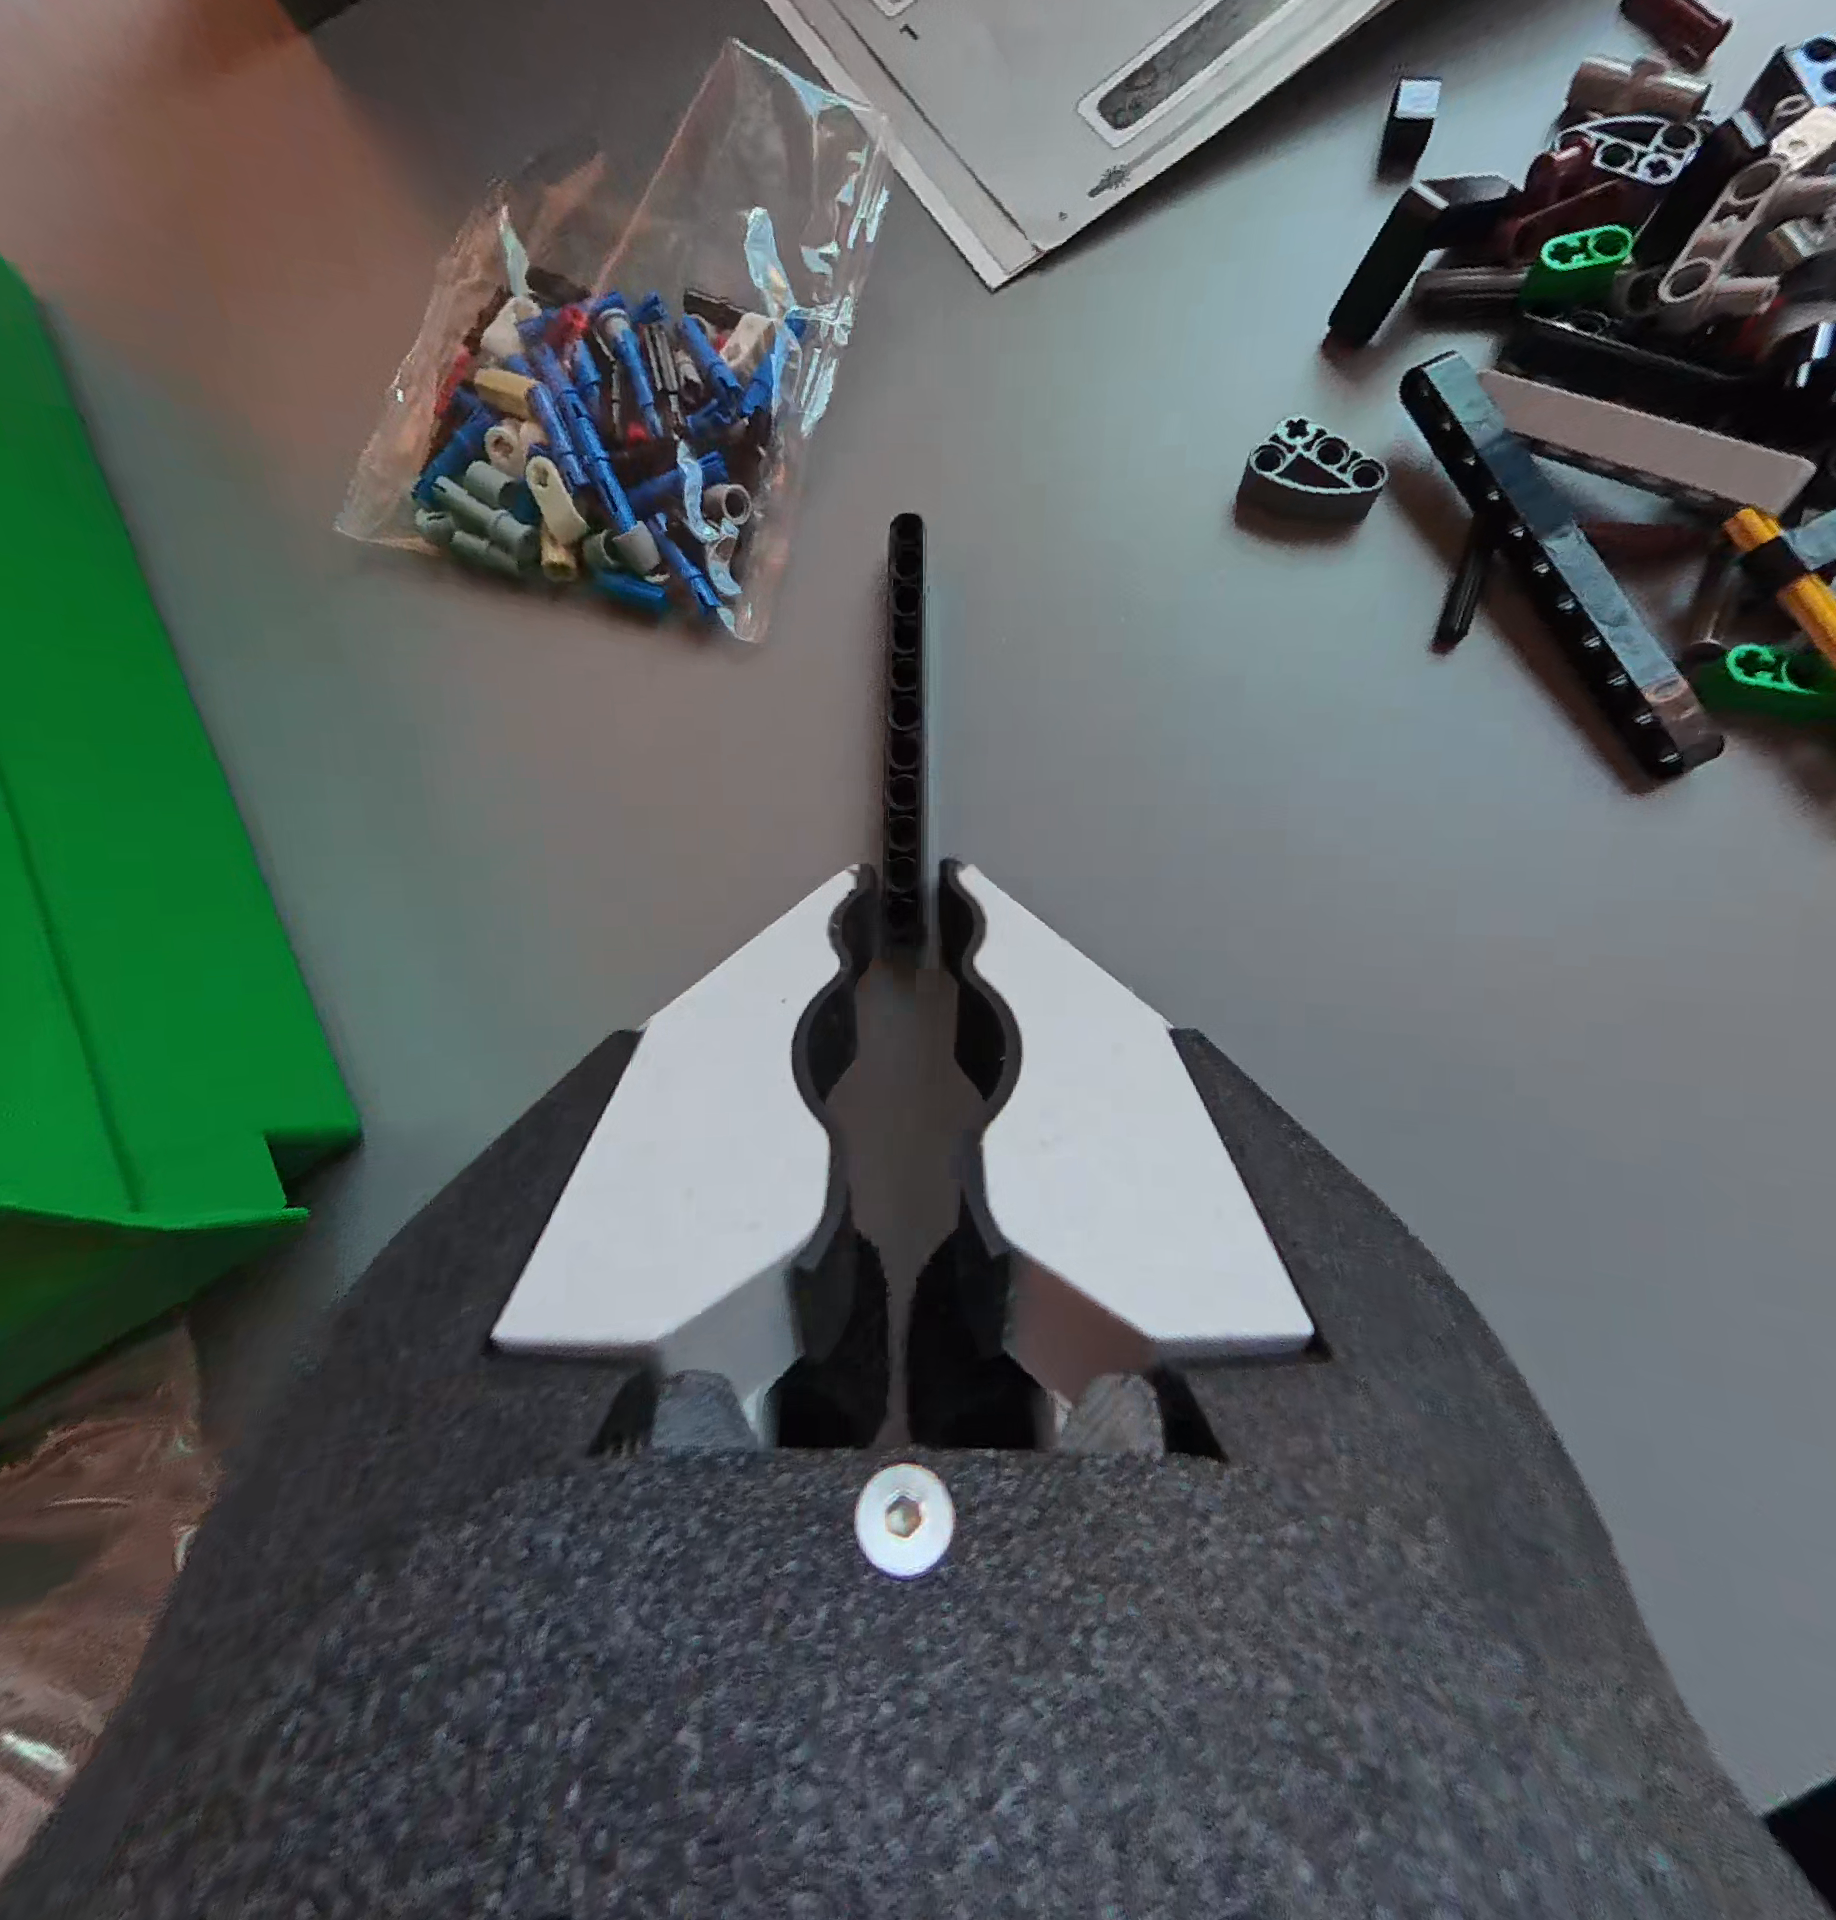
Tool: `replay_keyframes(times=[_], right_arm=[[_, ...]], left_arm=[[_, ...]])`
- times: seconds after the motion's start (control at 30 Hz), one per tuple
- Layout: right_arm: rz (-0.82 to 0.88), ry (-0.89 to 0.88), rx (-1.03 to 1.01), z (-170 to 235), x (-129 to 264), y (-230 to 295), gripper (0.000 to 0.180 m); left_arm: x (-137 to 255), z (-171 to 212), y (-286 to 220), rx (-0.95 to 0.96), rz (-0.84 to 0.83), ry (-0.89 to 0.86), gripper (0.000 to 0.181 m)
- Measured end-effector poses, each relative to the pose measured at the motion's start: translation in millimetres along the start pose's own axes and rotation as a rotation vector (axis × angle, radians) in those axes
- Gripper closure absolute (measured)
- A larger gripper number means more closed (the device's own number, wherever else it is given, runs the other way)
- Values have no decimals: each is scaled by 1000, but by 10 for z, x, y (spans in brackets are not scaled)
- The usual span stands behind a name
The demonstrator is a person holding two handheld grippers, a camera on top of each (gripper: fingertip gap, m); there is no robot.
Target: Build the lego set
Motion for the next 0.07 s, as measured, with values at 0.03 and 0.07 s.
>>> replay_keyframes(times=[0.03, 0.07], right_arm=[[-1, 2, -2, 33, 32, 99, 152], [20, 25, 18, 93, 55, 182, 152]], left_arm=[[22, -24, -1, 11, -6, -14, 156], [63, -70, -12, 15, -17, -40, 149]])
Point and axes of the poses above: each gripper's, where its closed fingertips meet, x back along the fingers, z out of its underside, y = z × x across the jaws, the point moved 2 cm from there along x, back along the fingers, and after that the axes turned 15 degrees about z, right-handed, at the moved point
